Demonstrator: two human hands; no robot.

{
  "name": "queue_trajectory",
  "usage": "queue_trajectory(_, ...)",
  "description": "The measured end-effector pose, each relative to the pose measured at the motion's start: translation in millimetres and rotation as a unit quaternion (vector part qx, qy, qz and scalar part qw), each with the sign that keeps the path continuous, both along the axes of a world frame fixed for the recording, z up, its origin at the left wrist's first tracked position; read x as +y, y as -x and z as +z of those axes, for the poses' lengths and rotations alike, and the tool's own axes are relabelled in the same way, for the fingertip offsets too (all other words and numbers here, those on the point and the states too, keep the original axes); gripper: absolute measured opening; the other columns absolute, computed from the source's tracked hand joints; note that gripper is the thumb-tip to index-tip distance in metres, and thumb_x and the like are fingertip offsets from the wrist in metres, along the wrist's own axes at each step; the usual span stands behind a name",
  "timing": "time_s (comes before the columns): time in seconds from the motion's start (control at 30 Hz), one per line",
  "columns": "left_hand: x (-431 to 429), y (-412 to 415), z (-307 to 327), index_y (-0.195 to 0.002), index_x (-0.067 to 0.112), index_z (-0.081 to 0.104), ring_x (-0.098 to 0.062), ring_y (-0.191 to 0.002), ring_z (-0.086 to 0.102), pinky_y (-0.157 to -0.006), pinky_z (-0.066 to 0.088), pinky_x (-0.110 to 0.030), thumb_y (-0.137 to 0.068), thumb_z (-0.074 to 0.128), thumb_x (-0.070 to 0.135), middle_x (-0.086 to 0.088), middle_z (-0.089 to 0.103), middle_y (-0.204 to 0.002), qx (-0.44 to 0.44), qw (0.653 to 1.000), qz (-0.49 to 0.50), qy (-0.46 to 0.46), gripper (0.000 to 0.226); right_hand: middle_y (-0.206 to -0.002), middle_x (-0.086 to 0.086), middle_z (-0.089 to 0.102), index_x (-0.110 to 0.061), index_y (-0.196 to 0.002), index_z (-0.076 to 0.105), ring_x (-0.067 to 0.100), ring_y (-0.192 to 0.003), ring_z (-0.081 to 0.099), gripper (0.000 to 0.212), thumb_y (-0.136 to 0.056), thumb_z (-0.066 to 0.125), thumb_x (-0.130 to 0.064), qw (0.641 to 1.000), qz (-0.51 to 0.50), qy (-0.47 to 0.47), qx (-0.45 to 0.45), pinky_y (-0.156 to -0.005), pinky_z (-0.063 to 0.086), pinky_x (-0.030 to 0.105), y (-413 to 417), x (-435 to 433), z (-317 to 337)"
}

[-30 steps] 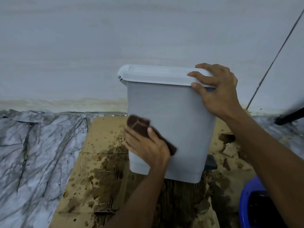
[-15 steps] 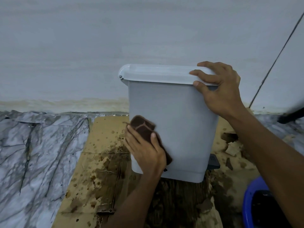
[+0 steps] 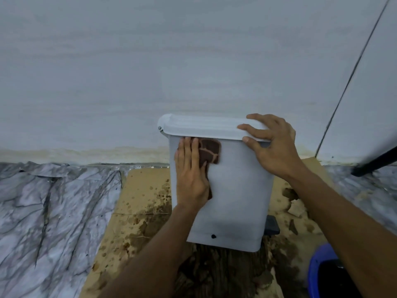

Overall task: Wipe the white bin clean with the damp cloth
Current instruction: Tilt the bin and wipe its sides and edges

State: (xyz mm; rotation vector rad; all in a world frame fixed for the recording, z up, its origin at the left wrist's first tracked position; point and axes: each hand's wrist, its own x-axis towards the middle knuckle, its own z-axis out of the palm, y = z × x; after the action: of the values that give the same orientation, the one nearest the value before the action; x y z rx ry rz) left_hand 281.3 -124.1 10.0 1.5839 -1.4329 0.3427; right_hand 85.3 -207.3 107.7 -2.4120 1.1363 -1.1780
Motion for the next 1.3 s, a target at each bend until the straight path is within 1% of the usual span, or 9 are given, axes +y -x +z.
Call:
queue_trajectory(0.1,15.2,22.9,18.3,-0.160,0.014,0.022,-0.027,-0.154,0.020,-0.124,0.022,-0.042,-0.108,0.029,0.033,-0.009,0.024,-0.166,0.288,0.954,0.079,0.037,0.056,-0.139,-0.022,0.052,-0.054,-0.114,0.062,0.011,-0.133,0.039,0.025,-0.091,0.052,-0.049,1.000,0.007,0.000,0.013,-0.115,0.019,0.042,5.5,13.1,4.5)
queue_trajectory(0.2,22.2,30.4,65.3,-0.155,0.019,0.035,-0.030,-0.134,0.050,-0.101,0.040,-0.028,-0.110,0.035,0.029,-0.010,0.052,-0.148,0.589,0.779,0.182,0.114,0.046,-0.139,-0.022,0.052,-0.053,-0.116,0.062,0.014,-0.133,0.041,0.027,-0.092,0.053,-0.048,0.999,0.028,-0.002,0.017,-0.113,0.027,0.051,13.3,24.9,4.6)
queue_trajectory(0.27,26.4,27.5,94.3,-0.152,0.017,0.040,-0.024,-0.128,0.055,-0.090,0.038,-0.019,-0.110,0.035,0.028,-0.008,0.056,-0.143,0.635,0.729,0.187,0.176,0.044,-0.141,-0.021,0.051,-0.053,-0.119,0.060,0.018,-0.133,0.042,0.028,-0.092,0.053,-0.048,0.999,0.042,0.007,0.022,-0.109,0.032,0.055,19.2,32.9,2.7)
queue_trajectory(0.33,33.9,26.2,117.6,-0.151,0.017,0.043,-0.016,-0.122,0.053,-0.090,0.038,-0.015,-0.110,0.036,0.028,-0.005,0.057,-0.141,0.558,0.797,0.157,0.169,0.043,-0.142,-0.022,0.049,-0.056,-0.121,0.056,0.021,-0.133,0.043,0.030,-0.092,0.052,-0.047,0.998,0.048,0.014,0.029,-0.107,0.034,0.057,23.0,42.9,2.2)
queue_trajectory(0.47,40.7,11.0,122.1,-0.140,0.013,0.054,-0.030,-0.138,0.040,-0.120,0.026,-0.046,-0.106,0.042,0.030,-0.009,0.051,-0.146,0.199,0.966,0.144,-0.076,0.039,-0.144,-0.019,0.048,-0.054,-0.123,0.057,0.024,-0.133,0.042,0.039,-0.089,0.059,-0.035,0.997,0.052,0.019,0.058,-0.105,0.036,0.058,32.2,69.9,4.8)
queue_trajectory(0.7,79.7,8.8,164.3,-0.149,0.020,0.046,-0.016,-0.146,0.031,-0.123,0.010,-0.033,-0.108,0.028,0.046,0.000,0.041,-0.158,-0.098,0.932,-0.074,-0.341,0.052,-0.127,-0.022,0.057,-0.047,-0.128,0.059,0.012,-0.112,0.043,0.060,-0.070,0.072,-0.046,0.985,-0.002,0.030,0.170,-0.085,0.032,0.040,40.3,125.6,28.3)
queue_trajectory(0.83,86.2,-9.4,163.8,-0.157,0.023,0.034,-0.019,-0.153,0.018,-0.125,0.011,-0.038,-0.107,0.025,0.048,0.000,0.026,-0.166,-0.104,0.908,-0.066,-0.400,0.056,-0.117,-0.010,0.056,-0.040,-0.126,0.059,0.019,-0.105,0.047,0.082,-0.048,0.074,-0.059,0.959,-0.021,0.106,0.261,-0.081,0.041,0.047,35.3,150.2,31.4)
queue_trajectory(1.03,74.2,-44.4,162.9,-0.155,0.033,0.034,-0.031,-0.144,0.034,-0.116,0.029,-0.051,-0.100,0.031,0.063,-0.005,0.037,-0.159,-0.003,0.897,0.060,-0.438,0.063,-0.123,0.001,0.057,-0.022,-0.132,0.052,0.024,-0.110,0.051,0.096,-0.042,0.082,-0.033,0.939,-0.019,0.180,0.293,-0.084,0.047,0.049,26.1,166.0,25.6)
queue_trajectory(1.3,68.6,-52.8,164.5,-0.122,0.031,0.067,-0.027,-0.100,0.062,-0.083,0.050,-0.037,-0.084,0.059,0.069,-0.004,0.069,-0.120,0.193,0.898,0.111,-0.379,0.054,-0.130,0.009,0.052,-0.012,-0.133,0.051,0.027,-0.124,0.041,0.102,-0.035,0.081,-0.008,0.949,0.046,0.170,0.262,-0.091,0.042,0.058,21.3,140.5,10.8)
